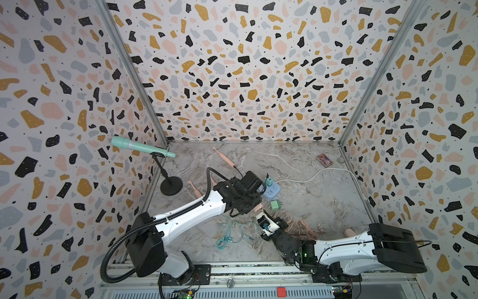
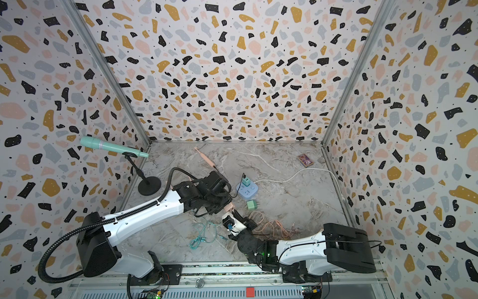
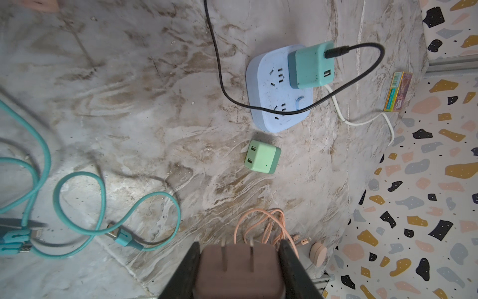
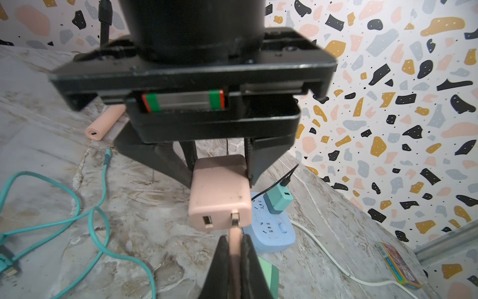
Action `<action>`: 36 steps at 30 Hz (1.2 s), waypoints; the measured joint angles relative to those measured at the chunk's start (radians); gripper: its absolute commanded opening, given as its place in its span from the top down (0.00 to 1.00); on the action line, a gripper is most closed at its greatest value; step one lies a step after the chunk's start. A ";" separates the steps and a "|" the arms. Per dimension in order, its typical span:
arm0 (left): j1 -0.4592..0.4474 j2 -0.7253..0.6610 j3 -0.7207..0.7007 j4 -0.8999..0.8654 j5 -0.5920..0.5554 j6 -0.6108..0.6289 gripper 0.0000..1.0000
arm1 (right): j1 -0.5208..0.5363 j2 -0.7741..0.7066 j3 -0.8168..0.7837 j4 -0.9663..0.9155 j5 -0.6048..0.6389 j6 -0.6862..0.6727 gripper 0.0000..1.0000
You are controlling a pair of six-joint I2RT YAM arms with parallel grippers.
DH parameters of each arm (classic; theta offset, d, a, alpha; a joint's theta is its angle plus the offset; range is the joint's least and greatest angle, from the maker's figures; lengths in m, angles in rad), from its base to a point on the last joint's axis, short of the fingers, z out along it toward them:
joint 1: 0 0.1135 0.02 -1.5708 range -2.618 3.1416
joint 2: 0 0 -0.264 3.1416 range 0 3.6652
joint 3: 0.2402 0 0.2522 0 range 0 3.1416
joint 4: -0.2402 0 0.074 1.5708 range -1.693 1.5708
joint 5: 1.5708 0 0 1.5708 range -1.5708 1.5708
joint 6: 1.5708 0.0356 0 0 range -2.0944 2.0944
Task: Charge the electric toothbrush
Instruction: Insert the charging cable into the plug.
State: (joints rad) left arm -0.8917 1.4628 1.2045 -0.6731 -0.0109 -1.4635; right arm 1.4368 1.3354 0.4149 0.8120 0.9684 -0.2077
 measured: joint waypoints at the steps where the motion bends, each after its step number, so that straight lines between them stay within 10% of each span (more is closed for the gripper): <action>1: 0.000 0.000 0.000 -0.002 -0.003 -0.002 1.00 | 0.000 0.017 0.006 0.011 0.010 -0.005 1.00; 36: -0.008 -0.011 0.003 0.074 -0.154 -0.034 1.00 | -0.133 0.063 0.044 0.115 -0.106 -0.183 1.00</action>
State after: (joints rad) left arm -0.8997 1.4513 1.2079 -0.5995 -0.1646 -1.4979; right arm 1.3041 1.3987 0.4591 0.9268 0.8623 -0.3912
